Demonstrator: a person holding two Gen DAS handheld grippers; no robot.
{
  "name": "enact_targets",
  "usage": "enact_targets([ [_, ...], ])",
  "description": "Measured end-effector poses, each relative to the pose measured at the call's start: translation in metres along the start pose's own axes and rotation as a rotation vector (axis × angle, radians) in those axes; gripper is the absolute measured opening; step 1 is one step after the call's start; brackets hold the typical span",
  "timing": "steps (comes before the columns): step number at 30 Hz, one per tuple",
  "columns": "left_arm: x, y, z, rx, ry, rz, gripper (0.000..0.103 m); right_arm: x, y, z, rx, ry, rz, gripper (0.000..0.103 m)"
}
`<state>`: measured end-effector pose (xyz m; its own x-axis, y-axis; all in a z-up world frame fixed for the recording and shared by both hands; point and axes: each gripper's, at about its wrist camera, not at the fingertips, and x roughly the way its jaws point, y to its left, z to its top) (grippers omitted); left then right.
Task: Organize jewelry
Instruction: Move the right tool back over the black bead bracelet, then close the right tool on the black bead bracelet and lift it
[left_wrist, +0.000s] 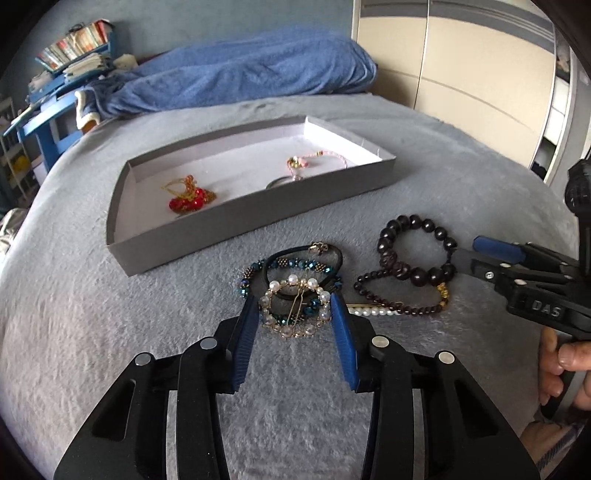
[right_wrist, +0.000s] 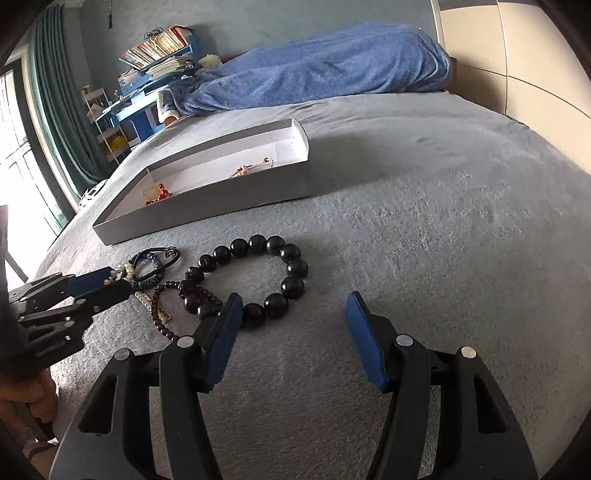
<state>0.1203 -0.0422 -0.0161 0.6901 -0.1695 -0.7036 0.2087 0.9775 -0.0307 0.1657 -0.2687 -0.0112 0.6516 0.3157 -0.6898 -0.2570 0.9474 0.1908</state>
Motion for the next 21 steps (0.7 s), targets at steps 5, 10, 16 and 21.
enact_targets([
  [5, -0.014, 0.006, -0.006, -0.034, -0.045, -0.003, 0.041, 0.0, 0.0, 0.0, 0.003, 0.002, 0.002, 0.059],
  [10, -0.021, 0.014, -0.016, -0.06, -0.054, 0.004, 0.041, 0.0, -0.003, 0.0, 0.022, 0.002, 0.004, 0.059],
  [16, -0.028, 0.027, -0.026, -0.109, -0.071, 0.023, 0.041, 0.005, -0.011, 0.012, 0.073, 0.029, -0.022, 0.061],
  [21, -0.028, 0.03, -0.027, -0.118, -0.077, 0.012, 0.041, 0.024, -0.005, 0.029, 0.035, 0.082, -0.053, 0.058],
])
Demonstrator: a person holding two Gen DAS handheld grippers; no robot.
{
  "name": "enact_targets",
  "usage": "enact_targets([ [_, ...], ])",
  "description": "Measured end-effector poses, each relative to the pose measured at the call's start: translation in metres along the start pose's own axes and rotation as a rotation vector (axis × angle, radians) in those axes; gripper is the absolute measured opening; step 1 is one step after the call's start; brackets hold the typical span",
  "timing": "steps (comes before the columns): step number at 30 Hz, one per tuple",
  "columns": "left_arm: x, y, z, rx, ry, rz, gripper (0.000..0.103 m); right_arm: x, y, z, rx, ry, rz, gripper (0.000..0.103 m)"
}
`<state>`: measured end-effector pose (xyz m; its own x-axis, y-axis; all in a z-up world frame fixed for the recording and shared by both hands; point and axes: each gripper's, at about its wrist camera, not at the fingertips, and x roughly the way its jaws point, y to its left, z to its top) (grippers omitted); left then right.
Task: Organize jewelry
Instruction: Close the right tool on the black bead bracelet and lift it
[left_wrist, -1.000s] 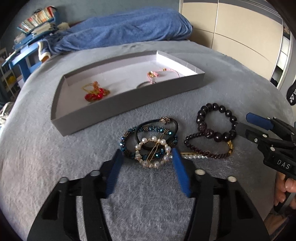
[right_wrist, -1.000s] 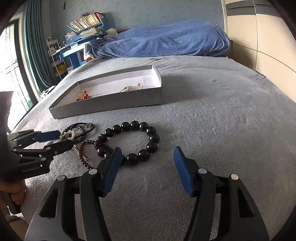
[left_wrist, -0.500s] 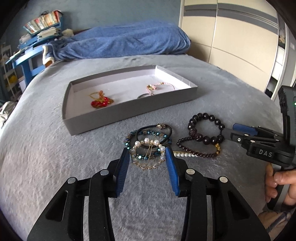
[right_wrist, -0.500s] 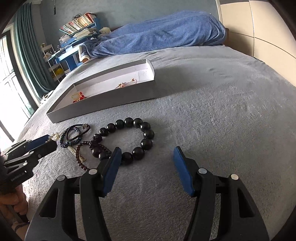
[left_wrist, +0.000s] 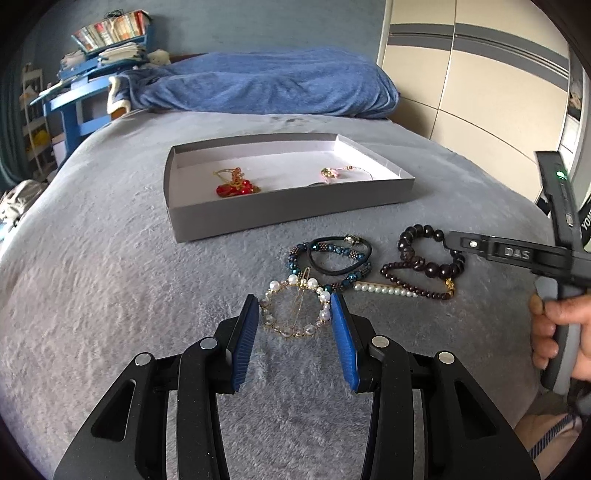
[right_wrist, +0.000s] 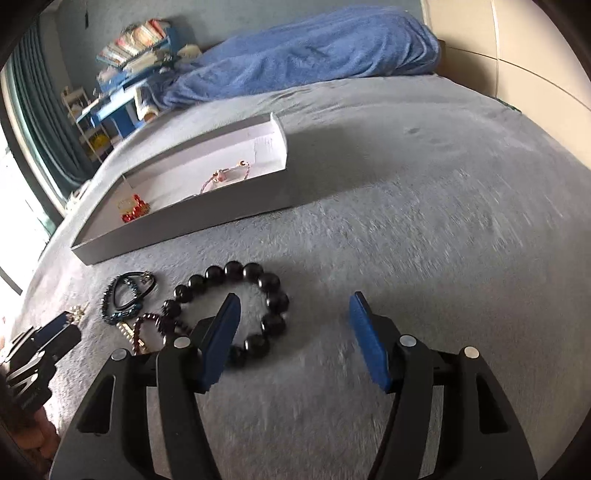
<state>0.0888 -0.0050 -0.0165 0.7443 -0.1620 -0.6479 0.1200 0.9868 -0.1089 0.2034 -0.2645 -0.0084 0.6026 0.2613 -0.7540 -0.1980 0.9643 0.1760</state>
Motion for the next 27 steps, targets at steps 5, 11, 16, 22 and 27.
enact_targets([
  [5, -0.002, 0.005, 0.0, -0.023, -0.01, -0.011, 0.041, 0.015, 0.009, -0.002, -0.053, 0.025, -0.021, 0.044],
  [11, -0.001, 0.003, 0.0, -0.016, -0.007, -0.009, 0.041, 0.016, 0.008, -0.004, -0.059, 0.028, -0.008, 0.042],
  [16, -0.001, 0.003, 0.001, -0.018, -0.008, -0.005, 0.041, 0.012, 0.008, -0.007, -0.06, 0.012, 0.01, 0.018],
  [22, -0.002, 0.003, 0.001, -0.02, -0.015, 0.01, 0.041, 0.006, 0.002, -0.01, -0.026, -0.014, 0.057, 0.014],
  [27, -0.005, 0.009, 0.0, -0.042, -0.028, 0.009, 0.041, -0.005, 0.006, -0.013, -0.043, -0.063, 0.076, 0.014],
])
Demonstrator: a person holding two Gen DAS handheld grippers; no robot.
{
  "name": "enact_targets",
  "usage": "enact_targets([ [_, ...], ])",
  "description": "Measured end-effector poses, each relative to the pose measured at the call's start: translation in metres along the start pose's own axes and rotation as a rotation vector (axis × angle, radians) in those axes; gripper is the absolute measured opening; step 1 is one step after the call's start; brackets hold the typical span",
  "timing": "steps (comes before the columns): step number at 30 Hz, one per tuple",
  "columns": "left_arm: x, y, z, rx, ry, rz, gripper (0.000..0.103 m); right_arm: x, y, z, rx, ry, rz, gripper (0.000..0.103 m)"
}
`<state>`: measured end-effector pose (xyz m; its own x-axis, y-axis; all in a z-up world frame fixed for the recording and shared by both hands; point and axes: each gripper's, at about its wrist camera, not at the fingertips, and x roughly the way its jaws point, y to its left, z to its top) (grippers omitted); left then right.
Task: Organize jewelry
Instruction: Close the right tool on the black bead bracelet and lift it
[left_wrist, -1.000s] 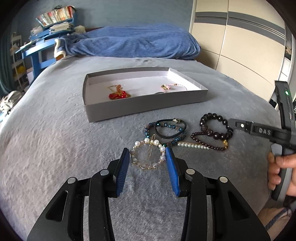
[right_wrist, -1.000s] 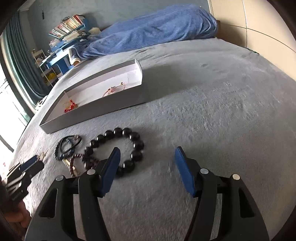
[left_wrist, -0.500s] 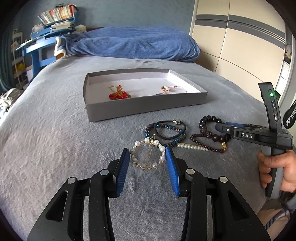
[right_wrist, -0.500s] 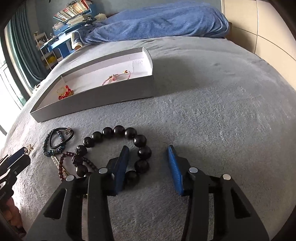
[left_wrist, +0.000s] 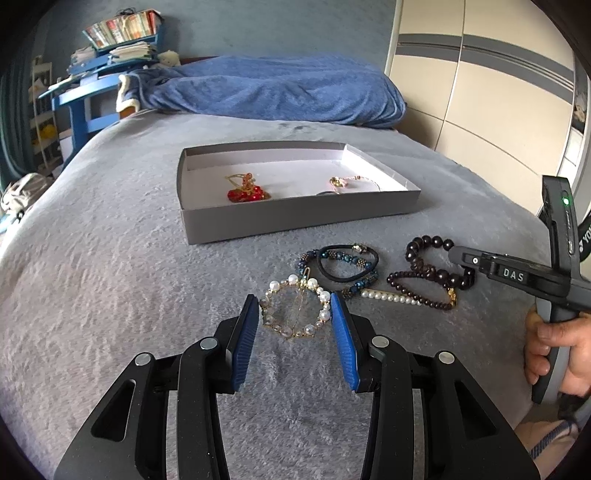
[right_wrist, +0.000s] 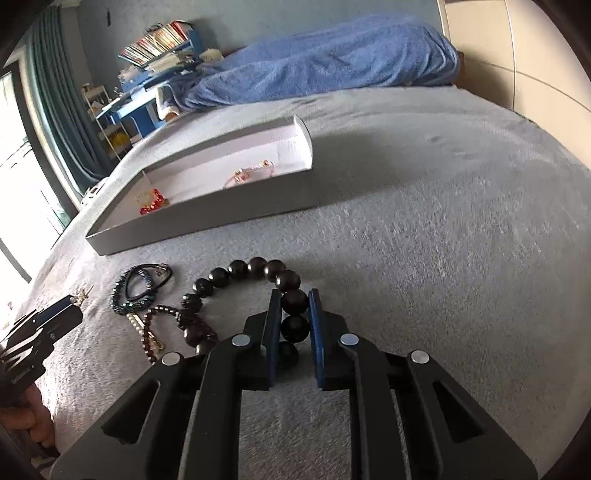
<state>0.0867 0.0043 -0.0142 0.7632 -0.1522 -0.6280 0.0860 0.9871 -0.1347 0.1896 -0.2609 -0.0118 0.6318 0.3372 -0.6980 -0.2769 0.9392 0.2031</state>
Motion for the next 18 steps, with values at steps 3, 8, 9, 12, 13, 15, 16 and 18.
enact_targets([
  [3, 0.0, 0.004, 0.0, -0.016, -0.003, 0.003, 0.041, -0.005, 0.002, 0.0, -0.009, -0.023, 0.008, 0.014],
  [8, -0.002, 0.008, 0.002, -0.033, -0.01, 0.004, 0.041, -0.02, -0.002, 0.006, 0.03, -0.061, 0.054, 0.014],
  [9, -0.003, 0.008, 0.003, -0.03, -0.012, 0.009, 0.041, -0.023, -0.003, 0.009, 0.033, -0.067, 0.06, 0.014],
  [12, -0.006, 0.009, 0.009, -0.015, -0.018, 0.022, 0.041, -0.033, -0.002, 0.019, 0.032, -0.091, 0.077, 0.014],
  [13, -0.006, 0.009, 0.01, -0.01, -0.02, 0.025, 0.041, -0.038, 0.0, 0.025, 0.026, -0.102, 0.082, 0.014],
  [15, -0.009, 0.01, 0.015, -0.001, -0.026, 0.032, 0.041, -0.043, 0.003, 0.032, 0.012, -0.115, 0.086, 0.014],
  [16, -0.01, 0.012, 0.019, 0.002, -0.031, 0.035, 0.041, -0.046, 0.004, 0.037, 0.004, -0.121, 0.088, 0.014],
  [18, -0.012, 0.014, 0.026, 0.009, -0.042, 0.044, 0.041, -0.049, 0.005, 0.044, 0.003, -0.131, 0.092, 0.014],
])
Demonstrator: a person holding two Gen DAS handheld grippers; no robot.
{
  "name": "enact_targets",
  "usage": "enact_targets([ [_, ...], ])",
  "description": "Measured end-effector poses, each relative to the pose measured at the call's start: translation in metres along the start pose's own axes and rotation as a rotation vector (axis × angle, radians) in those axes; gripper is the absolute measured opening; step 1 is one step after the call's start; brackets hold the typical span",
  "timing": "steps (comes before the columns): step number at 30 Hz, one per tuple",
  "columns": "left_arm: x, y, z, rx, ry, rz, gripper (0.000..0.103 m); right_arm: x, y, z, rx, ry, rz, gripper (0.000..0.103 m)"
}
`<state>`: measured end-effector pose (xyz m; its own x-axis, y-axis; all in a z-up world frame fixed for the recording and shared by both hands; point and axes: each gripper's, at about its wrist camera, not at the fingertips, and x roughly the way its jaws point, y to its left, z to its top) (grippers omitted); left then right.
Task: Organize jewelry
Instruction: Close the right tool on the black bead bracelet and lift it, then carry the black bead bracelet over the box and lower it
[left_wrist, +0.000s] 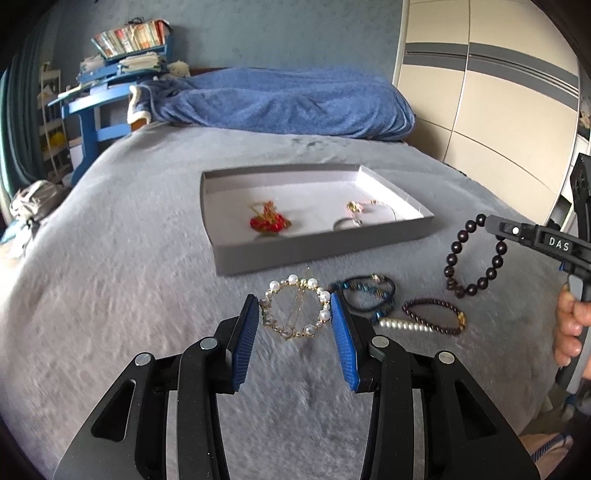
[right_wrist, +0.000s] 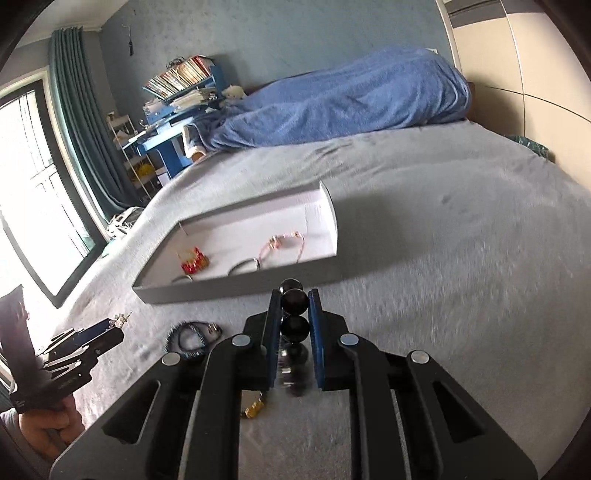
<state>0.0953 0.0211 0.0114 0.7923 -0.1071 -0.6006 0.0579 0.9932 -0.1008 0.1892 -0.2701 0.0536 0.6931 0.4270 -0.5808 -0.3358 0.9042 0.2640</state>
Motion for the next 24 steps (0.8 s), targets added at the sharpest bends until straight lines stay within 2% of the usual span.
enact_targets([
  [12, 0.007, 0.012, 0.04, 0.041, -0.022, 0.031, 0.041, 0.004, 0.001, 0.031, -0.022, -0.026, -0.01, 0.014],
  [24, 0.042, 0.015, 0.093, 0.074, -0.025, 0.036, 0.041, 0.023, 0.029, 0.076, -0.072, -0.054, 0.037, 0.014],
])
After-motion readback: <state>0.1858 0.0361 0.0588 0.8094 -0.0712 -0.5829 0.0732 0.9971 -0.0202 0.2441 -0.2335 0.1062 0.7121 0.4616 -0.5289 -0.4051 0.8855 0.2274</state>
